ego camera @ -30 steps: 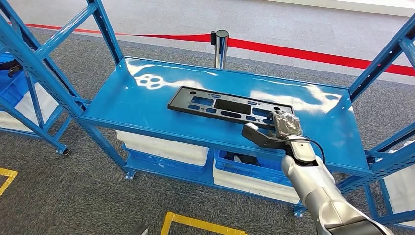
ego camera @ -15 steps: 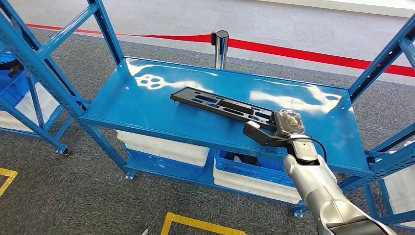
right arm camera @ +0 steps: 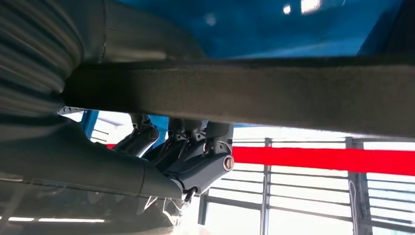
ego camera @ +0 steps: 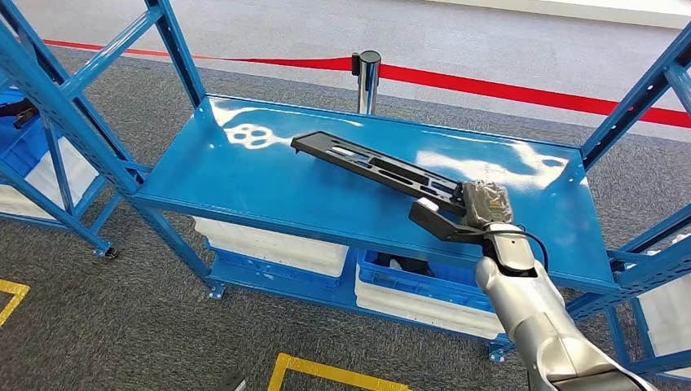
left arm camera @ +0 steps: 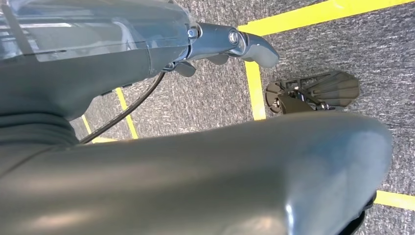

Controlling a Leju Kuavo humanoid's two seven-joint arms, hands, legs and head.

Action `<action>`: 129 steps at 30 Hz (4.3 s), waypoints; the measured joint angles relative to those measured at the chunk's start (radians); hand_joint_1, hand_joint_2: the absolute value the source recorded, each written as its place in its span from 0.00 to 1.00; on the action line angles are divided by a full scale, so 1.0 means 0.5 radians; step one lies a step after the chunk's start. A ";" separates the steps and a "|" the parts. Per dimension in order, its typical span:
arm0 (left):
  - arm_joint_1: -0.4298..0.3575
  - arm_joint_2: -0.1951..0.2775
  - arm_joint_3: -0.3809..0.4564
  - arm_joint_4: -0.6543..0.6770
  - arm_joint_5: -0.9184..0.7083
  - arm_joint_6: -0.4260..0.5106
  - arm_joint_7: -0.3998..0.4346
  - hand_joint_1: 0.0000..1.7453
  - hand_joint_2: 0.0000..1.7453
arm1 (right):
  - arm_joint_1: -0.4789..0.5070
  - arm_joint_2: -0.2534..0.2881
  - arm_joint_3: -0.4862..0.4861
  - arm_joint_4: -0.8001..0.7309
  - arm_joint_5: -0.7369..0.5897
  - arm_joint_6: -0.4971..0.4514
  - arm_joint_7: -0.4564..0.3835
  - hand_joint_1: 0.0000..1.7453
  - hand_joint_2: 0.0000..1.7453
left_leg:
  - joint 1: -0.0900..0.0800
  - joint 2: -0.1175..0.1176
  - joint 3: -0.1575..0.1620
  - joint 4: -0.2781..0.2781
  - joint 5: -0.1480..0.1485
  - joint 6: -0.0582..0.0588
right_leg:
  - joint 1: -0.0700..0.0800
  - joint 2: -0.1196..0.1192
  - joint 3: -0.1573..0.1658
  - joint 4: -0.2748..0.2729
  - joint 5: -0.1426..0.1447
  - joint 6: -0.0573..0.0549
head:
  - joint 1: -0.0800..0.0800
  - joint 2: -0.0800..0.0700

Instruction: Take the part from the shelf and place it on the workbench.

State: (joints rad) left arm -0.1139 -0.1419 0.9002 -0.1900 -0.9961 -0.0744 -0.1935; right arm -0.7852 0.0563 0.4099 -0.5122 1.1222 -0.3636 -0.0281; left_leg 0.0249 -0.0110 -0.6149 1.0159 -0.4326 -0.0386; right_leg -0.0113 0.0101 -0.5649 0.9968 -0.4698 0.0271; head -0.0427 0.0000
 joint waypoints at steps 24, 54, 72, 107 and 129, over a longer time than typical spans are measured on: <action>0.076 0.000 0.196 0.001 0.176 0.059 -0.081 0.00 0.00 | 0.883 -0.314 -0.267 -2.001 0.006 -0.492 -0.062 0.53 1.00 | 0.000 -0.001 -0.002 -0.001 -0.003 0.001 | 0.000 -0.002 -0.003 -0.001 -0.007 -0.002 | 0.000 0.000; 0.088 0.000 0.341 0.001 0.239 0.106 -0.109 0.00 0.00 | 1.590 -0.354 -0.364 -2.762 -0.118 -0.654 -0.309 0.71 1.00 | -0.001 -0.003 0.001 -0.003 -0.007 0.001 | 0.000 -0.006 0.002 -0.001 -0.013 0.001 | 0.000 0.000; 0.088 0.000 0.381 0.001 0.237 0.122 -0.116 0.00 0.00 | 1.673 -0.344 -0.402 -2.850 -1.227 -0.645 -0.615 0.63 1.00 | -0.001 -0.003 0.001 -0.003 -0.008 0.001 | 0.000 -0.006 0.002 -0.001 -0.013 0.001 | 0.000 0.000; 0.089 0.001 0.421 0.001 0.217 0.144 -0.176 0.00 1.00 | 1.770 -0.357 -0.410 -2.950 -1.359 -0.625 -0.760 0.63 1.00 | -0.001 -0.003 0.001 -0.003 -0.008 0.001 | 0.000 -0.006 0.002 -0.001 -0.014 0.001 | 0.000 0.000; 0.088 0.013 0.435 0.000 0.214 0.158 -0.165 0.00 1.00 | 1.758 -0.358 -0.410 -2.954 -1.383 -0.608 -0.754 0.63 1.00 | -0.021 -0.003 0.001 0.008 -0.023 0.023 | -0.019 -0.006 0.007 -0.003 -0.018 0.017 | -0.001 0.000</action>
State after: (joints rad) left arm -0.0699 -0.1354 1.1177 -0.1900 -0.8892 0.0047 -0.2758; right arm 0.0940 -0.1227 0.2049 -1.9890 0.4307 -0.6676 -0.4049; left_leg 0.0145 -0.0124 -0.6144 1.0199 -0.4439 -0.0274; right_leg -0.0206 0.0072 -0.5614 0.9951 -0.4786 0.0355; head -0.0431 0.0000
